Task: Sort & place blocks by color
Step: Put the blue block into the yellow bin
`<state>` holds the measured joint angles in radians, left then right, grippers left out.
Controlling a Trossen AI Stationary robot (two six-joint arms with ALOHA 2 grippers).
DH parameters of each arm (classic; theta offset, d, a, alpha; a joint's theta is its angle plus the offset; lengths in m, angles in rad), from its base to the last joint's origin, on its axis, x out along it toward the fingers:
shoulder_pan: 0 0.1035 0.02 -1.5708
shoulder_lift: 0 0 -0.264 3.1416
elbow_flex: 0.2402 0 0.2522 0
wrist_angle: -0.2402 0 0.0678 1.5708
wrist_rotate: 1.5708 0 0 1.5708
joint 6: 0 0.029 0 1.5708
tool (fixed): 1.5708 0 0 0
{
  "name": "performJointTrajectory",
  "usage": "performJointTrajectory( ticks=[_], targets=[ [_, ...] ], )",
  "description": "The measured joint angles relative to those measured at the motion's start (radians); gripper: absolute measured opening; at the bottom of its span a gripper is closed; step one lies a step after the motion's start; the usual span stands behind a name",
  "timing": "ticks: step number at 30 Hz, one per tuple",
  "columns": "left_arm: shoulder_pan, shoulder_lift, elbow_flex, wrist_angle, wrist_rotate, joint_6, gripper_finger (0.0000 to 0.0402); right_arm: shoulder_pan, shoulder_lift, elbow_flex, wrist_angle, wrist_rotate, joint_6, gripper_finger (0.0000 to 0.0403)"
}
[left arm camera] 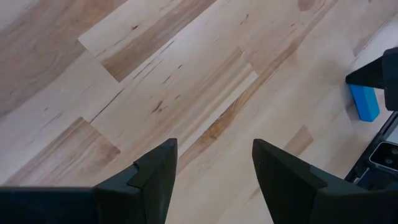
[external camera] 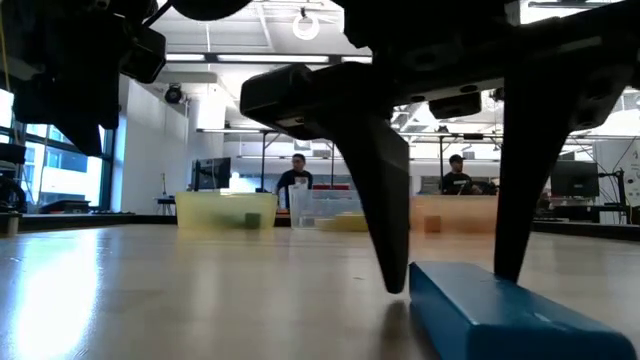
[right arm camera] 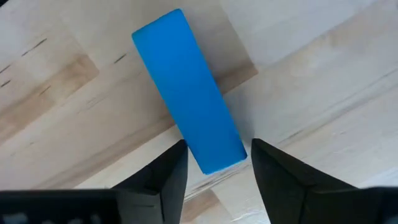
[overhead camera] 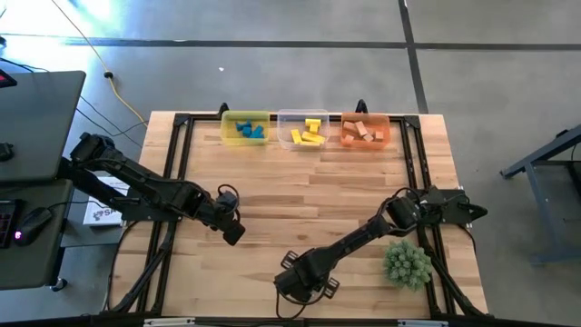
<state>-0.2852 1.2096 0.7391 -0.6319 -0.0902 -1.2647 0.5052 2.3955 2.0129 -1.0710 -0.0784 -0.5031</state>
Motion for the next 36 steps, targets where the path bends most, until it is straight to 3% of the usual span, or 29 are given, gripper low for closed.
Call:
performJointTrajectory(
  ticks=[6, 21, 24, 30, 36],
  targets=[
    [0.0, 0.0, 0.0, 0.0, 0.0, -0.016, 0.02, 0.012, 0.0, 0.0, 0.022, 0.004, -0.015, 0.018],
    [0.0, 0.0, 0.0, 0.001, 0.0, -0.043, 0.02, 0.034, 0.015, 0.003, 0.037, -0.03, -0.035, 0.0179],
    [0.0, 0.0, 0.0, 0.001, 0.0, -0.045, 0.02, 0.034, 0.018, 0.004, 0.042, -0.027, -0.001, 0.0159],
    [0.0, 0.0, 0.0, 0.001, 0.0, -0.045, 0.02, 0.034, 0.018, 0.005, 0.038, -0.031, 0.006, 0.0074],
    [0.0, 0.0, 0.0, 0.001, 0.0, -0.044, 0.02, 0.021, 0.018, 0.005, 0.026, -0.031, 0.009, 0.0073]
  ],
)
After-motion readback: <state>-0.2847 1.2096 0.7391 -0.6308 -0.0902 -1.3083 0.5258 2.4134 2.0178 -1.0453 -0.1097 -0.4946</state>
